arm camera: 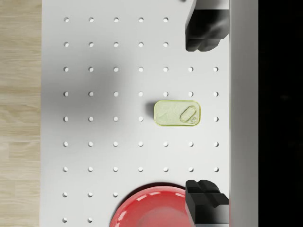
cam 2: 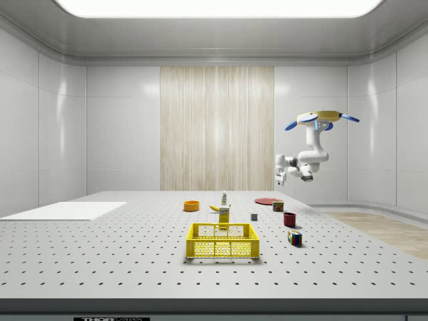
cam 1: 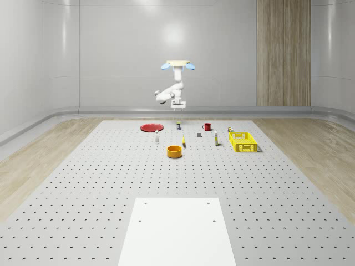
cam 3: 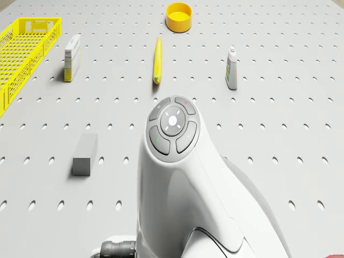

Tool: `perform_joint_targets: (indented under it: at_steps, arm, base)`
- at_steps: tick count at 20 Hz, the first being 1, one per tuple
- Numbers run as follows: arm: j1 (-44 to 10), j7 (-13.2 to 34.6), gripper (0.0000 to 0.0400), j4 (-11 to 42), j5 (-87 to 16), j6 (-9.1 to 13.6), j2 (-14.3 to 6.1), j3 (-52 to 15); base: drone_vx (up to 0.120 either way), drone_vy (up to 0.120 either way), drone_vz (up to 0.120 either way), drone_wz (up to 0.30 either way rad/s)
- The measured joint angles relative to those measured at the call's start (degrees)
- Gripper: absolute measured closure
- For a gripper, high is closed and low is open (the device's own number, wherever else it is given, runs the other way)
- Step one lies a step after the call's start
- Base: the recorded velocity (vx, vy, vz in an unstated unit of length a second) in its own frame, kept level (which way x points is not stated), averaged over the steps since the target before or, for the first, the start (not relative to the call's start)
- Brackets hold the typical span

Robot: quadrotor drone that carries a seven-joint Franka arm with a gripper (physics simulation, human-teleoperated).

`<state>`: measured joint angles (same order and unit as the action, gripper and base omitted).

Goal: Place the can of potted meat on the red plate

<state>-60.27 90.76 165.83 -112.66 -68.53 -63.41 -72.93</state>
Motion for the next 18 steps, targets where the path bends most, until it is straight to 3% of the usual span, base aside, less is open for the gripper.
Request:
perform_joint_targets:
  at_steps: [10, 18]
  arm:
    - [-1.29, 1.16, 0.0, -0.21, 1.52, -2.53, -3.0, -1.09]
    - [-2.05, 1.88, 0.0, -0.36, 2.68, -4.55, -5.23, -1.79]
  base:
    - [0.036, 0.0, -0.12, 0.0]
    - [0.0, 0.0, -0.12, 0.0]
